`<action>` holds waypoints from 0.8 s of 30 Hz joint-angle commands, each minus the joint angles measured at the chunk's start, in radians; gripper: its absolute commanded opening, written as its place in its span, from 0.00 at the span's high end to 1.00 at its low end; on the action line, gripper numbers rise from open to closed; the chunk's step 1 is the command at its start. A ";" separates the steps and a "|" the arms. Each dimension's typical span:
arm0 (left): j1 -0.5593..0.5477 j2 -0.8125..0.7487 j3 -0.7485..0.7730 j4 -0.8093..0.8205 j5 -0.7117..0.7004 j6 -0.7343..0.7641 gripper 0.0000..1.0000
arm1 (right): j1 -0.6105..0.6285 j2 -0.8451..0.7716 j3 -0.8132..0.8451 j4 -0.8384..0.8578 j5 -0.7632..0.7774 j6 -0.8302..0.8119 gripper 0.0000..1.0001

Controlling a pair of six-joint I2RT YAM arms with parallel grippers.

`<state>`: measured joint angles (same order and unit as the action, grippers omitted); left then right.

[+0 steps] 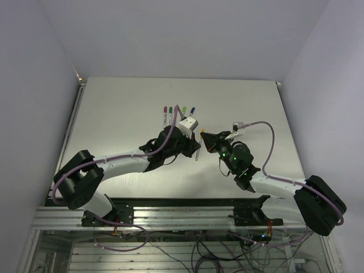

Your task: Insert the pens into the pen caps

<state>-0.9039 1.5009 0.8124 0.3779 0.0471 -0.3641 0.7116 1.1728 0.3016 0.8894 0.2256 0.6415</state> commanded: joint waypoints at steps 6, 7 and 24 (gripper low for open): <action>0.029 -0.050 0.117 0.269 -0.058 0.055 0.93 | 0.065 0.051 -0.032 -0.248 -0.101 0.005 1.00; 0.029 -0.049 0.118 0.272 -0.057 0.053 0.93 | 0.067 0.057 -0.031 -0.250 -0.100 0.005 1.00; 0.034 -0.039 0.101 0.275 -0.051 0.043 0.93 | 0.095 0.069 -0.003 -0.253 -0.032 0.014 1.00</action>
<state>-0.8658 1.4879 0.8917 0.5098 -0.0048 -0.3206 0.8032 1.2617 0.2924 0.6914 0.1852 0.6510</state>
